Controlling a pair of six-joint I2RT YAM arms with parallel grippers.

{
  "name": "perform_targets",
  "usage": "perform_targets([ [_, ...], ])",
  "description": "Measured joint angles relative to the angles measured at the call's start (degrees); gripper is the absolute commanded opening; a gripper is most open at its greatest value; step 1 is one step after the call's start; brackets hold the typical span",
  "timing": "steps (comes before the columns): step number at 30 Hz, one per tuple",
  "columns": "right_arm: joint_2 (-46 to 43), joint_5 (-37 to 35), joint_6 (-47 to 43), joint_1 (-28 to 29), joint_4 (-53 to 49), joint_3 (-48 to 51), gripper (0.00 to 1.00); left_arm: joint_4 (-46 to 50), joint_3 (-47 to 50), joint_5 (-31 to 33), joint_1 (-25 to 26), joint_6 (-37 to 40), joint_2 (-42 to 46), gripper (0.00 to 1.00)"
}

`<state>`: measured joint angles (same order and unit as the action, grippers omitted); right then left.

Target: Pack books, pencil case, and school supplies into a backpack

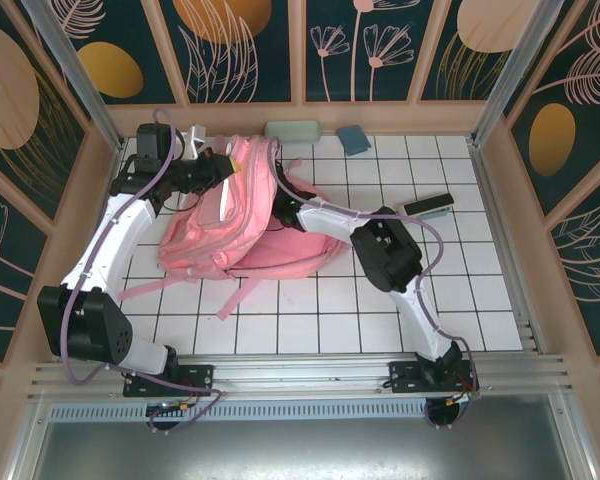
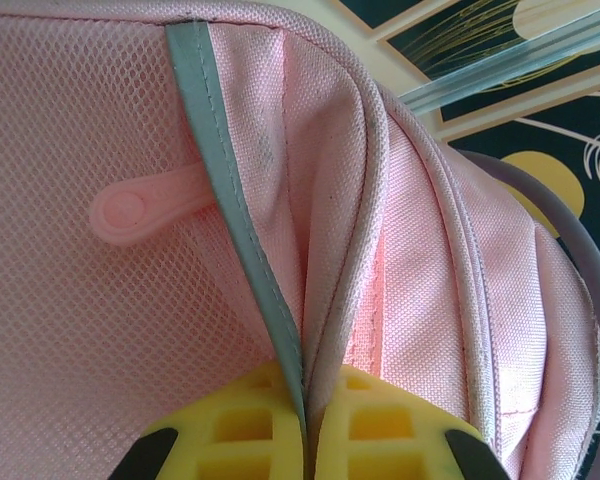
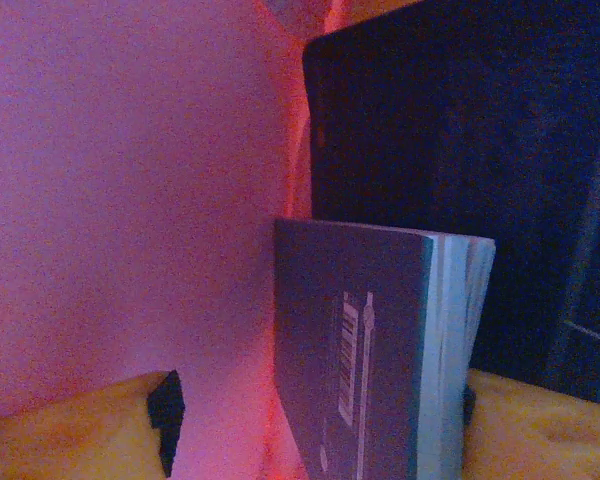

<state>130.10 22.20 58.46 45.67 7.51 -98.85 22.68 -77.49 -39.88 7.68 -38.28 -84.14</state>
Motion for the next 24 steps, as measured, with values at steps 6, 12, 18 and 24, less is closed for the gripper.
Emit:
perform_targets([
  [6,-9.9,2.56,-4.74,-1.44,2.84,13.55,0.79,-0.87,0.55,-0.48,-0.74,-0.83,0.02,0.0],
  [12,-20.87,5.42,-7.3,-4.81,5.79,24.02,0.72,-3.28,2.49,-0.79,-1.05,-1.81,0.98,0.0],
  [18,-27.82,0.83,-10.16,-11.47,-0.37,26.95,0.68,-6.45,5.27,-0.61,-1.05,-2.99,2.23,0.0],
  [24,-31.06,-11.45,-14.34,-21.55,-14.91,25.16,0.75,-10.38,10.01,0.28,-1.05,-4.7,5.46,0.0],
])
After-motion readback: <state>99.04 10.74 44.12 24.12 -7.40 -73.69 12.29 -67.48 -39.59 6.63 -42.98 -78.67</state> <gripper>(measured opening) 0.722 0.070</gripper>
